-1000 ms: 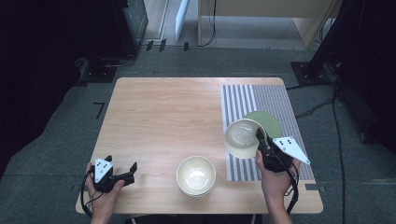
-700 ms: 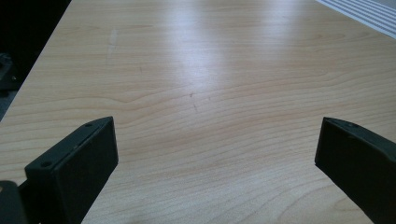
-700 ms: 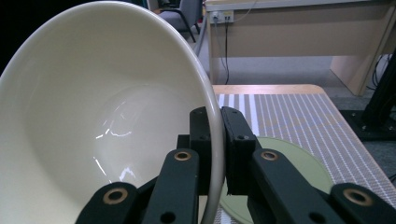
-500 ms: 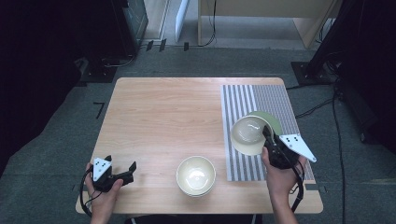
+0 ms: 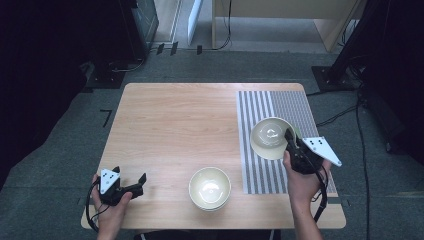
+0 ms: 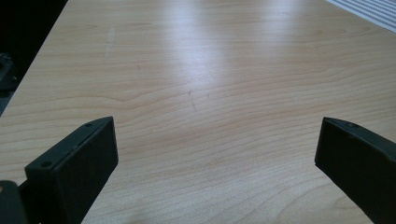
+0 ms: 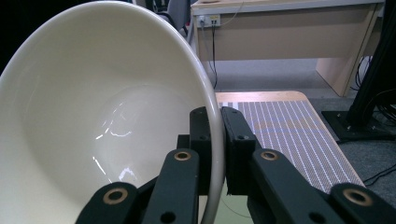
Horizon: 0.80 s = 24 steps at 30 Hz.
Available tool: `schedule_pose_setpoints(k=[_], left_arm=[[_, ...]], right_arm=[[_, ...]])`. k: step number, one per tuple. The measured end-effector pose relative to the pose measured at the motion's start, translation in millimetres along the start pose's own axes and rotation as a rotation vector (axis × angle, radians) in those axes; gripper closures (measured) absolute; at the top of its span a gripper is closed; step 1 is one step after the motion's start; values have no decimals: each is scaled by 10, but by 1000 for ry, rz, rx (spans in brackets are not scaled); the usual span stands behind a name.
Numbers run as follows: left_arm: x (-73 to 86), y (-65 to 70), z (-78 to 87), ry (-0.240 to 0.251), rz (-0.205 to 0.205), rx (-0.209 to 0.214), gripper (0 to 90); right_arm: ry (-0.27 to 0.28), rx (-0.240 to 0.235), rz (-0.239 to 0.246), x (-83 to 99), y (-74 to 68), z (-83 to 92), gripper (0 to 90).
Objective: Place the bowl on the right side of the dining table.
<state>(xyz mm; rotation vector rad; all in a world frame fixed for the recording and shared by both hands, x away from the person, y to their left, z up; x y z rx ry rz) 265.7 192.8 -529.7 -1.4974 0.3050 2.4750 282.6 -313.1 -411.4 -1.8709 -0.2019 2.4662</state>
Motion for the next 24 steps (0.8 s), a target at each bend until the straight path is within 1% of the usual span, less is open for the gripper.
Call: schedule_pose_setpoints(k=[10, 24], left_arm=[[1, 1, -2, -3, -2, 1, 0], [1, 5, -2, -3, -4, 1, 0]], right_arm=[[-8, 21, -14, -19, 78, -81, 847], [-20, 40, -21, -28, 151, -185, 847]])
Point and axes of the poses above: each handheld gripper's, and its own axes: z roughly backward along the jaws, x roughly out of its underside, y roughly to its right, the point moved 4 cm from there along -z, roughly forward along the jaws
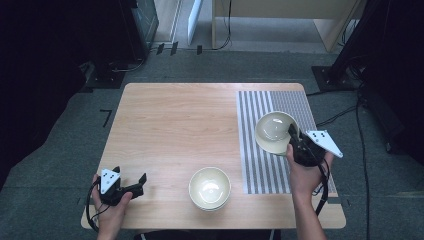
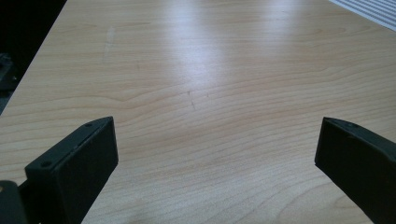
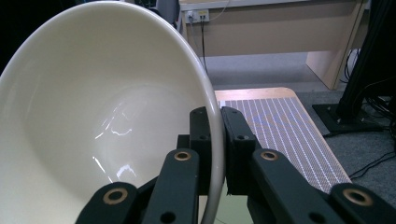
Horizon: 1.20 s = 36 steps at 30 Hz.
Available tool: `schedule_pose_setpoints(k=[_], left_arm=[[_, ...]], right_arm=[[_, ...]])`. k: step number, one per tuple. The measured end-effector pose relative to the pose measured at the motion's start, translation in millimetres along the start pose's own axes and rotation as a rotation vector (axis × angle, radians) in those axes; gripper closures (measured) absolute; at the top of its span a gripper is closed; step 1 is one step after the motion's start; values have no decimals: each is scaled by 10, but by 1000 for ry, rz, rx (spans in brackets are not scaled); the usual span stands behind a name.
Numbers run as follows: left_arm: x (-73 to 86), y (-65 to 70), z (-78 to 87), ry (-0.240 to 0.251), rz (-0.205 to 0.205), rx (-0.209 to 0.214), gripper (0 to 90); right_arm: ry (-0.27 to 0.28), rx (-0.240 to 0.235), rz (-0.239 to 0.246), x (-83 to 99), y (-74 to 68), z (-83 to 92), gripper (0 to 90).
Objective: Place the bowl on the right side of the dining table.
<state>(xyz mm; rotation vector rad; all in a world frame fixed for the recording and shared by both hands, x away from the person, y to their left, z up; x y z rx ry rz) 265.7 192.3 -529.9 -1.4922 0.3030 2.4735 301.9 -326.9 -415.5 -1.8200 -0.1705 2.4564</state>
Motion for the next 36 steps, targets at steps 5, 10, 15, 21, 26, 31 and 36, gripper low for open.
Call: schedule_pose_setpoints(k=[5, 10, 15, 21, 26, 31, 36], left_arm=[[1, 3, -1, 0, -1, -1, 0], [0, 3, -2, 0, -2, -1, 0], [0, 3, -2, 1, -1, -2, 0], [1, 4, -2, 0, -1, -3, 0], [1, 6, -2, 1, -2, -4, 0], [1, 6, -2, 1, -3, -4, 0], [1, 6, -3, 0, -4, -4, 0]], right_arm=[[-6, 7, -1, -2, 21, -51, 847], [-17, 13, -4, 10, 44, -109, 847], [-30, 20, -12, 28, 71, -162, 847], [-45, 33, -24, 55, 125, -235, 847], [-59, 44, -25, 72, 165, -282, 847], [-68, 52, -28, 74, 196, -318, 847], [-82, 62, -35, 81, 247, -373, 847]])
Point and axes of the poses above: each handheld gripper's, and its own axes: z roughly backward along the jaws, x roughly out of its underside, y roughly to its right, the point moved 4 cm from there along -z, roughly forward along the jaws
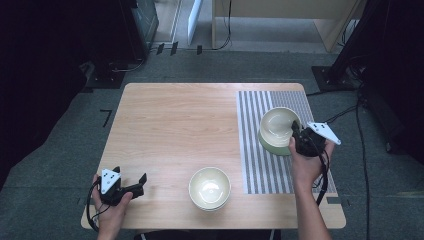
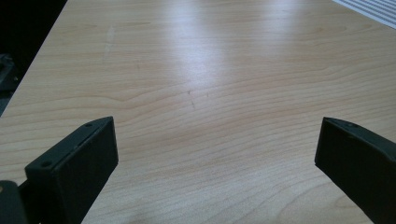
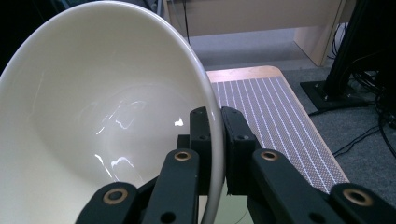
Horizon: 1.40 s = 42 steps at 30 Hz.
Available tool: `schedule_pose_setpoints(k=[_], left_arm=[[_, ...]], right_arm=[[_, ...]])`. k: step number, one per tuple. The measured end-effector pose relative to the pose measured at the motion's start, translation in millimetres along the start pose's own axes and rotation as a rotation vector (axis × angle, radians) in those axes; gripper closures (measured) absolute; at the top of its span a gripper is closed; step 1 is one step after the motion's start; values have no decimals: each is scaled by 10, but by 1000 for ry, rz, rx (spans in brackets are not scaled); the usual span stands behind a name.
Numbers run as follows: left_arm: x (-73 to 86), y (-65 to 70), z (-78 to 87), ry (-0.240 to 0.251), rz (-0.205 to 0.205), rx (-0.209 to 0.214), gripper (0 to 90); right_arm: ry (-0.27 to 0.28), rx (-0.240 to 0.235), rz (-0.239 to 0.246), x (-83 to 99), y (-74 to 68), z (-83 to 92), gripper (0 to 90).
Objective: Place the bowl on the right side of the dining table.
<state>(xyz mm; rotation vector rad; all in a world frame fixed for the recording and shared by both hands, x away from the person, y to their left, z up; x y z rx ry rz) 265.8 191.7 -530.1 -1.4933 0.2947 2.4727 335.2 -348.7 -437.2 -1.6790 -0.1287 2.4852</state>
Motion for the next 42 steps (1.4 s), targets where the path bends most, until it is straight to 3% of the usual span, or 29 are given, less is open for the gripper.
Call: schedule_pose_setpoints(k=[33, 42], left_arm=[[0, 2, -1, 0, 0, 1, 0], [0, 1, -2, 0, 0, 1, 0]], right_arm=[[-120, 52, -35, 75, 180, -383, 847], [-189, 66, -54, 89, 239, -502, 847]])
Point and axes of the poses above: each handheld gripper's, and its own axes: z roughly backward along the jaws, x roughly out of its underside, y roughly to its right, the point moved 4 cm from there along -z, roughly forward along the jaws
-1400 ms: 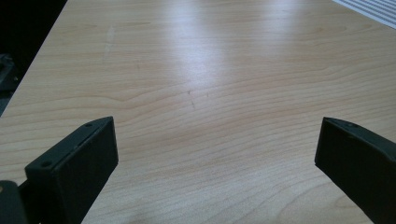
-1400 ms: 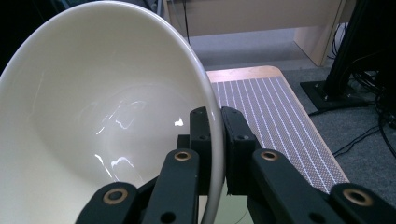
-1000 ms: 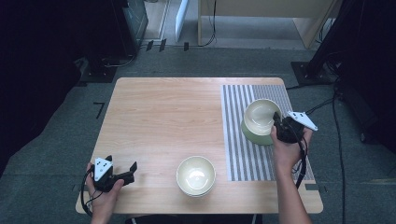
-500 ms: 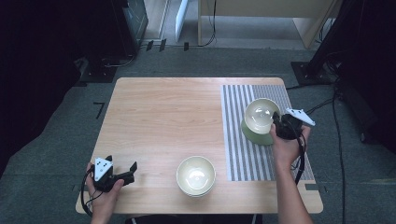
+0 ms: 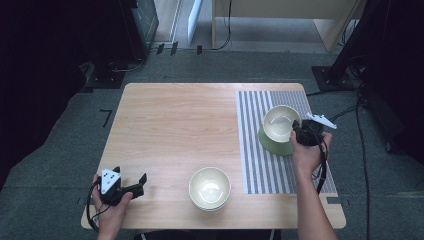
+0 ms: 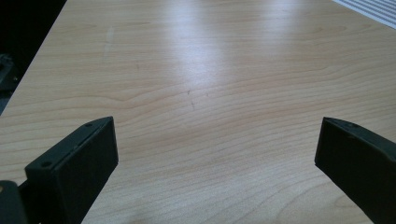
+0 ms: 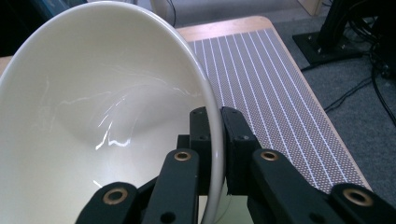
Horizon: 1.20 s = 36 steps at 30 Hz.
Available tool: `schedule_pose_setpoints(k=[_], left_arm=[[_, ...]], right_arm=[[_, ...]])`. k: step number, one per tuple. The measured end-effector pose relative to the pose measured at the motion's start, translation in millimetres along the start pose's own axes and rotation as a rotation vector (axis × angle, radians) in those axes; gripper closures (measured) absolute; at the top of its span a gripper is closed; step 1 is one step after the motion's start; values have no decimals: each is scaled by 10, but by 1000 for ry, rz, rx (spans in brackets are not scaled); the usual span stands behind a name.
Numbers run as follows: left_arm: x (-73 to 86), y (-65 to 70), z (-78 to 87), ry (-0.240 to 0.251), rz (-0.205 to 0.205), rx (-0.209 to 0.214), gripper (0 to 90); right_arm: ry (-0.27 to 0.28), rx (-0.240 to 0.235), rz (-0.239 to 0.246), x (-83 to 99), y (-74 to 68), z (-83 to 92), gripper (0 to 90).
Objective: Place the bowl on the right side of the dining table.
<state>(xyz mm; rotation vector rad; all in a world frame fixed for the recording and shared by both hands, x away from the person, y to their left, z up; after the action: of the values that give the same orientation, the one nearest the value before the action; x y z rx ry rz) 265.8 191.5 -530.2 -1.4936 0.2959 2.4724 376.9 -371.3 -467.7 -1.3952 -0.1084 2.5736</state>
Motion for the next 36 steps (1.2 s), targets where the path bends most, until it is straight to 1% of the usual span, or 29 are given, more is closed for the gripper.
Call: schedule_pose_setpoints(k=[1, 3, 4, 5, 7, 8, 9, 10, 11, 14, 15, 16, 18, 20, 21, 22, 23, 25, 26, 28, 29, 34, 35, 36], left_arm=[[0, 0, 0, 0, 0, 0, 0], [0, -1, 1, 0, 1, 0, 0], [0, -1, 1, 0, 1, 0, 0], [0, -1, 0, 0, 2, 1, 0], [0, -1, 1, 0, 2, 1, 0], [0, -1, 1, 0, 2, 2, 0], [0, -1, 1, 0, 2, 2, 0], [-1, -1, 1, 0, 2, 3, 0], [-1, -1, 1, 0, 2, 3, 0], [-1, -1, 0, -1, 1, 2, 0], [-1, -1, 0, -1, 1, 2, 0], [-1, -1, 0, -1, 1, 2, 0], [-1, -1, -1, -1, 0, 2, 0], [0, 0, -1, -1, -1, 1, 0], [0, 0, -1, -1, -1, 1, 0], [0, 0, 0, -1, -1, 1, 0], [0, 0, -1, -1, -1, 1, 0], [0, 1, -1, -1, -1, 1, 0], [0, 1, -1, -1, -2, 1, 0], [0, 1, -1, -1, -2, 1, 0], [0, 1, -1, -1, -2, 1, 0], [0, 1, -1, -1, -1, 1, 0], [0, 1, -1, -1, -1, 1, 0], [0, 0, 0, -1, -1, 2, 0]], right_arm=[[0, 0, 0, 0, 0, 0, 847], [-25, 4, -1, 1, 11, -46, 847], [-25, 4, -1, 1, 11, -46, 847], [-42, 2, -15, 6, 28, -77, 847], [-50, 2, -23, 9, 40, -92, 847], [-73, 3, -48, 17, 63, -123, 847], [-73, 3, -48, 17, 63, -123, 847], [-95, 3, -77, 22, 94, -155, 847], [-95, 3, -77, 22, 94, -155, 847], [-139, 7, -112, 18, 142, -212, 847], [-139, 7, -112, 18, 142, -212, 847], [-170, 7, -130, 13, 158, -237, 847], [-193, 3, -147, 10, 167, -256, 847], [-217, 4, -159, 9, 181, -278, 847], [-217, 4, -159, 9, 181, -278, 847], [-244, 0, -172, 12, 191, -304, 847], [-244, 0, -172, 12, 191, -304, 847], [-279, -10, -192, 21, 209, -334, 847], [-300, -16, -211, 27, 227, -357, 846], [-320, -23, -231, 32, 250, -379, 846], [-320, -23, -231, 32, 250, -379, 846], [-368, -16, -241, 28, 279, -420, 846], [-368, -16, -241, 28, 279, -420, 846], [-385, -21, -254, 33, 285, -431, 846]])
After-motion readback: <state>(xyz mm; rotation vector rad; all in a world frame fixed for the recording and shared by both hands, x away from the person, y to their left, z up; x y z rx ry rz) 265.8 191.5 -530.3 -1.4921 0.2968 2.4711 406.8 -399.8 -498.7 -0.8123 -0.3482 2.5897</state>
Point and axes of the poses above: each handheld gripper's, and its own axes: z roughly backward along the jaws, x roughly out of its underside, y roughly to its right, the point moved 4 cm from there along -z, roughly forward along the jaws
